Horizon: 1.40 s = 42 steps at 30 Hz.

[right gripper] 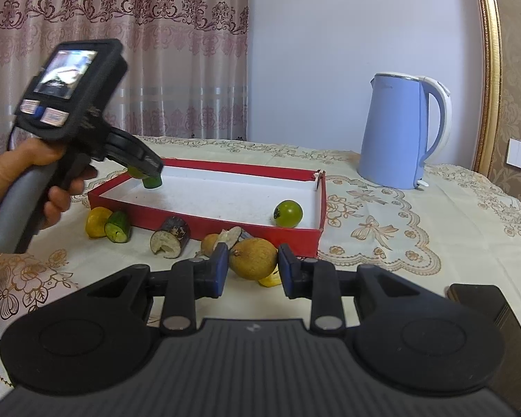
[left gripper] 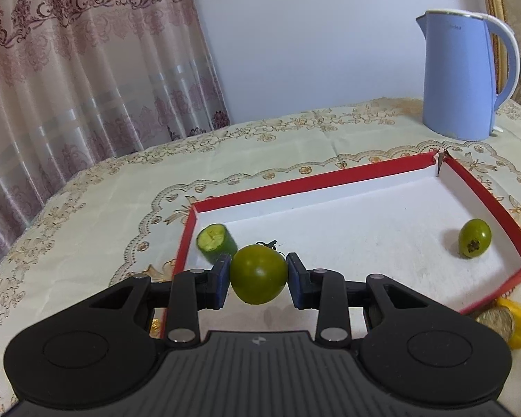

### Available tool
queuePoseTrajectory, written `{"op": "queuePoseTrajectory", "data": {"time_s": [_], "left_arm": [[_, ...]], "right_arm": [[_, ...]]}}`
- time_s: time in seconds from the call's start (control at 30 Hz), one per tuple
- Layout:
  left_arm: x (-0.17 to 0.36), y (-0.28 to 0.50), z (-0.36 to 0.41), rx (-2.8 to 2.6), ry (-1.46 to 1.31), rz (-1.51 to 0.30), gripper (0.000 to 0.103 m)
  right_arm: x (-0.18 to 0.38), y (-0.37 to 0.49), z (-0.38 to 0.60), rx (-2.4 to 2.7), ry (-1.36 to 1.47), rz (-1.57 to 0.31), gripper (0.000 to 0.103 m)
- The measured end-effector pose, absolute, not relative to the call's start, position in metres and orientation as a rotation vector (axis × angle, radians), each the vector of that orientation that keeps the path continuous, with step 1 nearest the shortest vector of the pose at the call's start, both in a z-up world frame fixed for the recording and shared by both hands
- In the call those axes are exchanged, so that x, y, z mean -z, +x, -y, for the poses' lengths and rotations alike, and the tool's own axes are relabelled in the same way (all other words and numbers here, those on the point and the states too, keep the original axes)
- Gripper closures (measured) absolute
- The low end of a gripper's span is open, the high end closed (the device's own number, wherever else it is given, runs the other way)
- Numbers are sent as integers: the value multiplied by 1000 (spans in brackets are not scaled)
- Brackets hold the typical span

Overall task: Organize fruits
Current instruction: 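Lower the lime into the red box and open the left gripper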

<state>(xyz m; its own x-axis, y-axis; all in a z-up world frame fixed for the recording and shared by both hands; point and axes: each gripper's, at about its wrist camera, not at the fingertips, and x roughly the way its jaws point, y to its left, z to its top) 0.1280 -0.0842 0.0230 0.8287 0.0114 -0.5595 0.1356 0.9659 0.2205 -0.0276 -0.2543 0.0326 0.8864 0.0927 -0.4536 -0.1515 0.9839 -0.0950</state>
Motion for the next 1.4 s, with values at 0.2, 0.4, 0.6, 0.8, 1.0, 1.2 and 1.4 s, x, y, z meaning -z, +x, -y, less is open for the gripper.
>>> {"op": "queuePoseTrajectory", "data": {"time_s": [0.2,0.4,0.6,0.8,1.0,1.2,1.4], "left_arm": [[-19,150,98,82,246,-611,70],[-13,171,110,79,244,-633,70],[-6,185,117,72,244,-652,69],[1,193,116,73,215,-692,69],[-8,186,109,72,186,-654,32],[-25,159,95,48,206,-587,30],[-34,114,53,17,150,-546,30]], "right_arm": [[-32,-26,256,-129,-124,-468,74],[-31,-25,258,-134,-108,-464,74],[-28,-22,259,-140,-100,-475,74],[-28,-22,259,-136,-100,-478,74],[-29,-24,258,-130,-92,-469,74],[-37,-21,250,-136,-98,-446,74],[-44,-12,240,-164,-97,-423,74]]}}
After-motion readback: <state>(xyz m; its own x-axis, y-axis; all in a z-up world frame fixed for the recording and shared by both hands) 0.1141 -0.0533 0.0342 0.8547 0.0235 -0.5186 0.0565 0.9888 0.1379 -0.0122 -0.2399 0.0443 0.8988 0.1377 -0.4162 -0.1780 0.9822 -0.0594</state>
